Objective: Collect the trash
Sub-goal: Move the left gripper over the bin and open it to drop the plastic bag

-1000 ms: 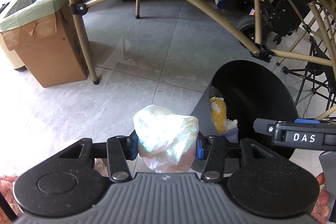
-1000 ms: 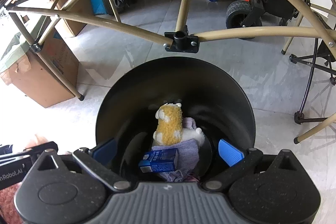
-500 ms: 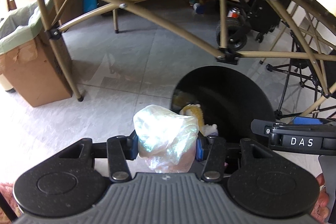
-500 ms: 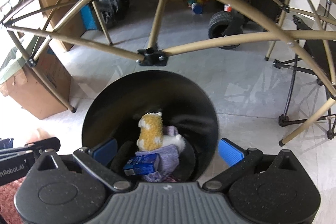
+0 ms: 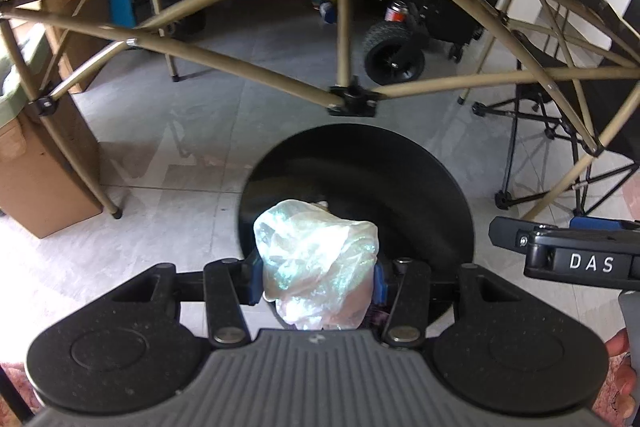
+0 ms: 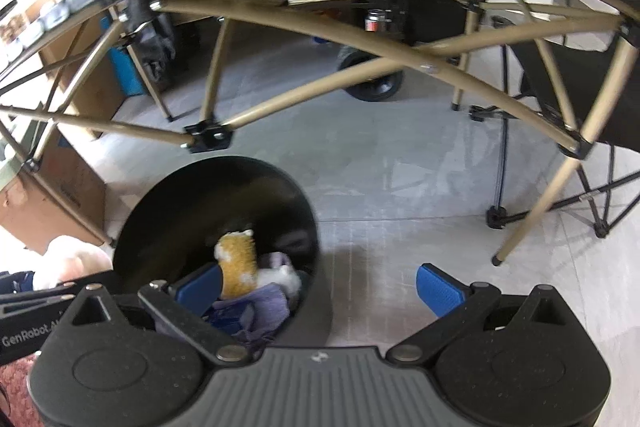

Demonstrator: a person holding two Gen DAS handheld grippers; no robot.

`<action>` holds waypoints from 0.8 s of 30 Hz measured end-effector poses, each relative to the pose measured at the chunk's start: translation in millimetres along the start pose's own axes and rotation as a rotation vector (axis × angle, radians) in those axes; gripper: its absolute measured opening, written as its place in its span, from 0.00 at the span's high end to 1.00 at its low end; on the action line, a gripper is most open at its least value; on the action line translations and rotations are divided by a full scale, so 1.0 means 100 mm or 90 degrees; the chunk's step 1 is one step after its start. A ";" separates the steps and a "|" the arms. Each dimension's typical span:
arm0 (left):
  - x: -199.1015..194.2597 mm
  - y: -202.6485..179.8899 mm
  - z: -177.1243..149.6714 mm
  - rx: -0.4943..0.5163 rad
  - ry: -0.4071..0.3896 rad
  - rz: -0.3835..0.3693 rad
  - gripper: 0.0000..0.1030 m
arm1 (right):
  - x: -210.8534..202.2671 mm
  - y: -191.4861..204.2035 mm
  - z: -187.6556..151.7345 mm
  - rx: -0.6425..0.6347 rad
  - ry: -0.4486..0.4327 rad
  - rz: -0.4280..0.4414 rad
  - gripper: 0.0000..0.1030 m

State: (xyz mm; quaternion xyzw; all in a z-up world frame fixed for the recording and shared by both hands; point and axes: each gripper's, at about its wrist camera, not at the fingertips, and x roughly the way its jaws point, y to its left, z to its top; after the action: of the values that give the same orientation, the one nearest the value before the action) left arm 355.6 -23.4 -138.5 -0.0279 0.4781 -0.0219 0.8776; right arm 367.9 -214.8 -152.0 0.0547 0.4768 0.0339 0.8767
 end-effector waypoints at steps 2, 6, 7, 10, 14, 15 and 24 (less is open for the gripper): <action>0.04 -0.10 0.00 0.011 0.004 -0.001 0.53 | -0.01 -0.09 -0.01 0.014 -0.002 -0.008 0.00; 0.12 -0.25 0.04 0.019 0.014 -0.002 0.53 | -0.02 -0.24 -0.02 0.039 -0.010 -0.019 0.00; 0.14 -0.28 0.04 0.020 0.016 -0.003 0.53 | -0.03 -0.29 -0.02 0.044 -0.011 -0.021 0.00; 0.21 -0.36 0.08 0.019 0.025 -0.008 0.53 | -0.04 -0.40 -0.02 0.066 -0.018 -0.028 0.00; 0.29 -0.47 0.13 0.020 0.036 -0.006 0.53 | -0.07 -0.51 -0.03 0.091 -0.026 -0.036 0.00; 0.31 -0.50 0.15 0.020 0.042 -0.002 0.53 | -0.08 -0.53 -0.03 0.097 -0.028 -0.037 0.00; 0.59 -0.56 0.24 -0.009 0.098 0.018 0.53 | -0.08 -0.68 -0.04 0.137 -0.036 -0.050 0.00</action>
State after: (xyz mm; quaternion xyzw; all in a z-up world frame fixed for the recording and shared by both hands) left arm 407.4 -82.0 -171.1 -0.0252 0.5445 -0.0082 0.8384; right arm 360.7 -283.3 -156.0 0.1306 0.4546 -0.0533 0.8794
